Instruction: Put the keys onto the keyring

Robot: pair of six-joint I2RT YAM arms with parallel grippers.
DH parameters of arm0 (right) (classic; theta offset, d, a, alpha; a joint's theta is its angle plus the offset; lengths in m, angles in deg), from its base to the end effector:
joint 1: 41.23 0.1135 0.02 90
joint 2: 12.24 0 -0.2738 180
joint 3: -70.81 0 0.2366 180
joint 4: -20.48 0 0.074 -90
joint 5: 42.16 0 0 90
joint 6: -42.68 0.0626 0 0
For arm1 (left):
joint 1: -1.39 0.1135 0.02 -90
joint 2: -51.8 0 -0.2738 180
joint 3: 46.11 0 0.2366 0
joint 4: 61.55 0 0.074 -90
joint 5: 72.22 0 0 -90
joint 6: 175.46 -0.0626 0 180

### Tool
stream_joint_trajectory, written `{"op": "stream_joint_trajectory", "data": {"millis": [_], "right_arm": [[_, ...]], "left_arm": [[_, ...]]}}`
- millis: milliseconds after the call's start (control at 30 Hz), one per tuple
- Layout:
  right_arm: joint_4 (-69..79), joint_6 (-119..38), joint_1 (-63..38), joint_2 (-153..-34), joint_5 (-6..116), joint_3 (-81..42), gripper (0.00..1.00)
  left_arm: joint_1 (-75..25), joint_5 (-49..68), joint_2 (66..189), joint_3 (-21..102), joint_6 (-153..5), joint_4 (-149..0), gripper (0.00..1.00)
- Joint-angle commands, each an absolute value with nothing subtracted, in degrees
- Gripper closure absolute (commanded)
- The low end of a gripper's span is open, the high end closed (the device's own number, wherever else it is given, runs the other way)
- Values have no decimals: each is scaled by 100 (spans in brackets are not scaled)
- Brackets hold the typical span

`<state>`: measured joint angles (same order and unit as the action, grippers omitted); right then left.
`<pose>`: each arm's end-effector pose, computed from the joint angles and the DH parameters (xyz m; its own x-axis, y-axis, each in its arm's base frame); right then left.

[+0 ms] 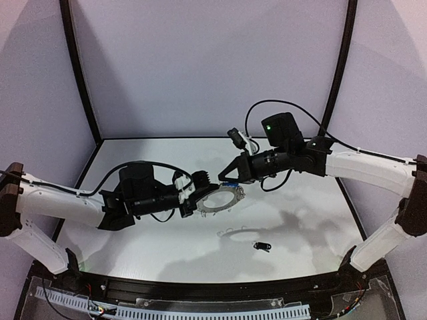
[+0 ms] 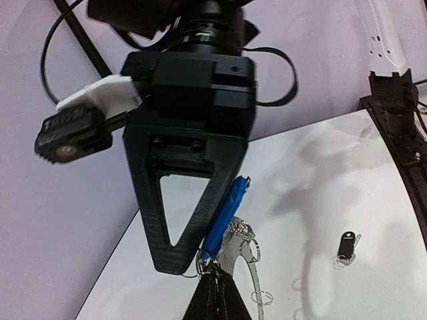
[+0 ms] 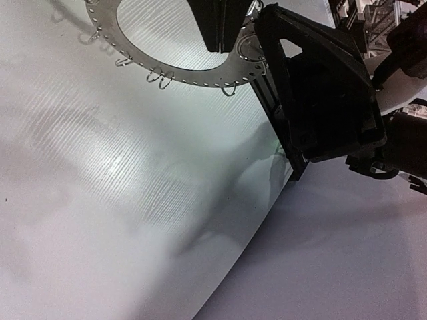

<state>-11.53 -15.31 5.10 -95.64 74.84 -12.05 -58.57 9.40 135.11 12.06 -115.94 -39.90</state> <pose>0.2104 0.2616 0.3134 -0.7967 -0.1506 -0.5853 -0.5736 0.4933 0.6539 0.1613 -0.2971 0.2766 0.4451 0.2328 -0.8647 0.8163 0.2916 0.4987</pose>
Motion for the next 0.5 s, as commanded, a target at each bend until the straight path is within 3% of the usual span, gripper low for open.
{"op": "stream_joint_trajectory", "data": {"millis": [0,467], "right_arm": [[-1978,-1578,214,-9887,7594,-1373,100],[-294,-3116,184,-9034,8492,-1256,100]], "left_arm": [[-5919,350,13129,1176,-11840,-3196,99],[-5917,402,13202,1401,-11336,-4821,99]]}}
